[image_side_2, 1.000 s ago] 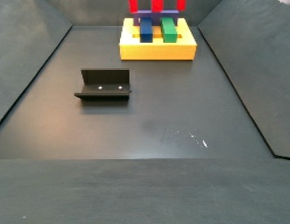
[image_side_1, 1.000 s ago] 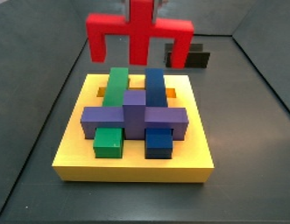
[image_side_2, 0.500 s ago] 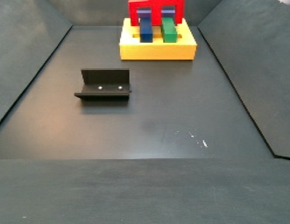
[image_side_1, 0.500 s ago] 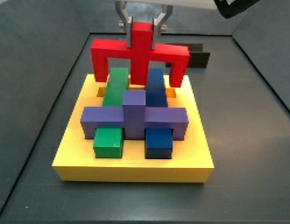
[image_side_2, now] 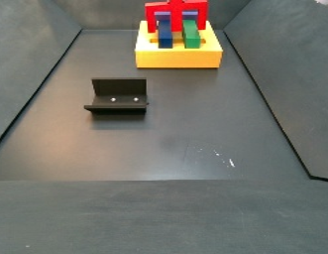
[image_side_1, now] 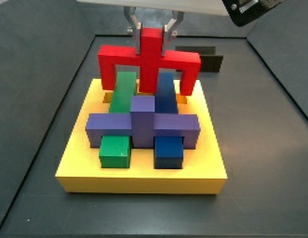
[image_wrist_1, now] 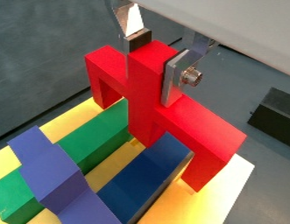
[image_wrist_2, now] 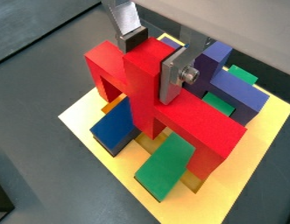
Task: Pick up the red object. Move up. Move to above the board. Insert the red object.
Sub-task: Insert the red object.
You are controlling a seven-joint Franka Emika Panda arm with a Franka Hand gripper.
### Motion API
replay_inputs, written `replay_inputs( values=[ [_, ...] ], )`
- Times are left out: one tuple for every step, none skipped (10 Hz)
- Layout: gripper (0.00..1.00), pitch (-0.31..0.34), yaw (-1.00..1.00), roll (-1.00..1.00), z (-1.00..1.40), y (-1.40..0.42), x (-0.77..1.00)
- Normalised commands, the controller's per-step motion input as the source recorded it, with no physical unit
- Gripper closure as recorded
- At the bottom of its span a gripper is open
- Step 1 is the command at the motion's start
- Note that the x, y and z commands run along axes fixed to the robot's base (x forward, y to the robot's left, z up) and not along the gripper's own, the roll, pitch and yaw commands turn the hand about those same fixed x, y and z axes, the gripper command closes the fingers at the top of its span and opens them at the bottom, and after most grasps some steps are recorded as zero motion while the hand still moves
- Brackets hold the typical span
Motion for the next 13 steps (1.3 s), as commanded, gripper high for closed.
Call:
replay_inputs(
  values=[
    [1.00, 0.000, 0.00, 0.00, -0.19, 0.13, 0.00],
    [1.00, 0.000, 0.00, 0.00, 0.00, 0.13, 0.00],
    [1.00, 0.030, 0.00, 0.05, 0.15, 0.00, 0.09],
    [1.00, 0.001, 0.00, 0.03, 0.00, 0.00, 0.02],
    [1.00, 0.000, 0.00, 0.02, 0.00, 0.00, 0.00],
    [1.00, -0.011, 0.00, 0.08, 0.00, -0.01, -0.17],
    [1.00, 0.000, 0.00, 0.06, 0.05, 0.00, 0.00],
    [1.00, 0.000, -0.01, 0.00, -0.03, 0.00, 0.00],
    [1.00, -0.007, 0.00, 0.00, -0.12, 0.00, 0.00],
    [1.00, -0.027, 0.00, 0.00, -0.21, 0.00, 0.00],
    [1.00, -0.077, 0.00, -0.03, -0.42, 0.00, 0.00],
    [1.00, -0.076, 0.00, -0.06, -0.41, 0.00, 0.00],
    [1.00, 0.000, -0.03, -0.05, -0.22, 0.00, 0.20]
  ],
)
